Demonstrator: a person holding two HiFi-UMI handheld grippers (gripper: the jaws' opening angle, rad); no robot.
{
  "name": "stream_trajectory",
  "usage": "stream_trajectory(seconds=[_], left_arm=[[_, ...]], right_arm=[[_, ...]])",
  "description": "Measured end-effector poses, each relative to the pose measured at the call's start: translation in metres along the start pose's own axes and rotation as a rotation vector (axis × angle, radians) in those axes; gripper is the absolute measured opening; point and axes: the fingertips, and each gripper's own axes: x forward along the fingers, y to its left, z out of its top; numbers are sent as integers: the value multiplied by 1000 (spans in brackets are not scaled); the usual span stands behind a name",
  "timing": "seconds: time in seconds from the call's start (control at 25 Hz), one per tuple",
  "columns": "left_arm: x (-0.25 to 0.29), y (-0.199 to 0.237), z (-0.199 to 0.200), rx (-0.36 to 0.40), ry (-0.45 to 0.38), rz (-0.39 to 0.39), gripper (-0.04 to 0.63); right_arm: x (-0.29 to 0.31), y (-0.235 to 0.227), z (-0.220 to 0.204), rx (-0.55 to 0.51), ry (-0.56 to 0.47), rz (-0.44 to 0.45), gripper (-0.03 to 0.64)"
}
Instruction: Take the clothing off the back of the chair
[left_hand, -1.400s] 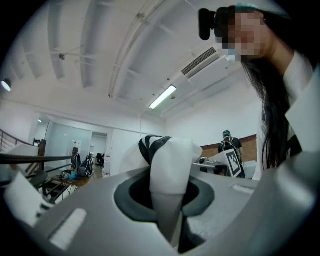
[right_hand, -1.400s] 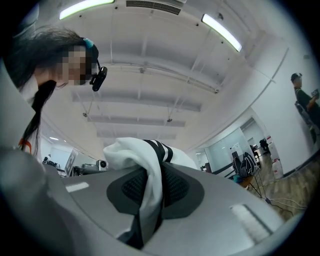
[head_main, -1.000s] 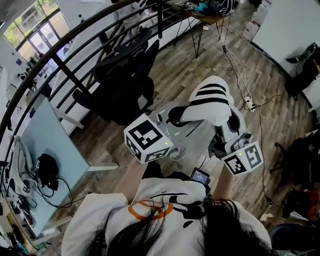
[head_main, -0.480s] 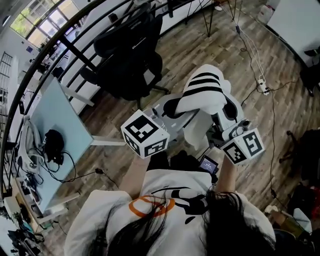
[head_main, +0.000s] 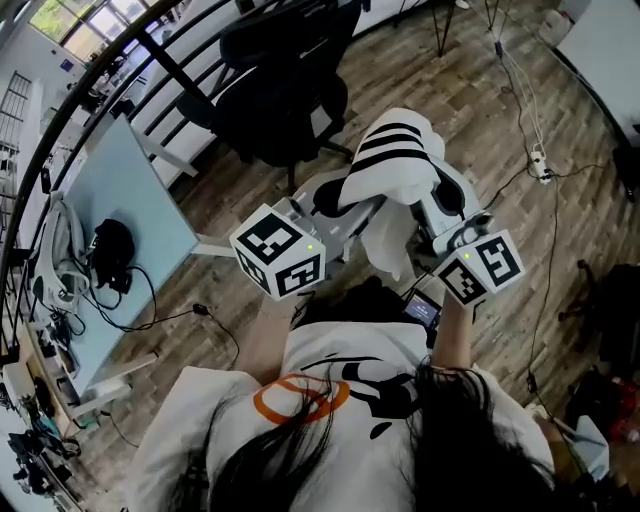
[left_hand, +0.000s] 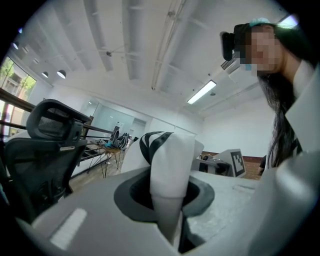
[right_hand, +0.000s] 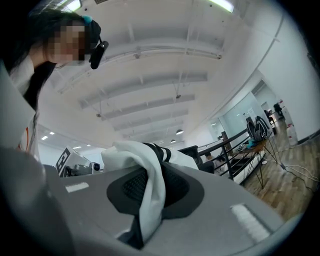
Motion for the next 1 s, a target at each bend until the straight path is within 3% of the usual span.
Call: stream_trajectory(seconds=[0.6,1.0], left_arm=[[-144,14,-33,-43,20,62,170],[-181,-3,-75,-70,68,65,170]], right_arm=[[34,125,-74,-11,141,48,64],[11,160,-117,5,215,22,64]])
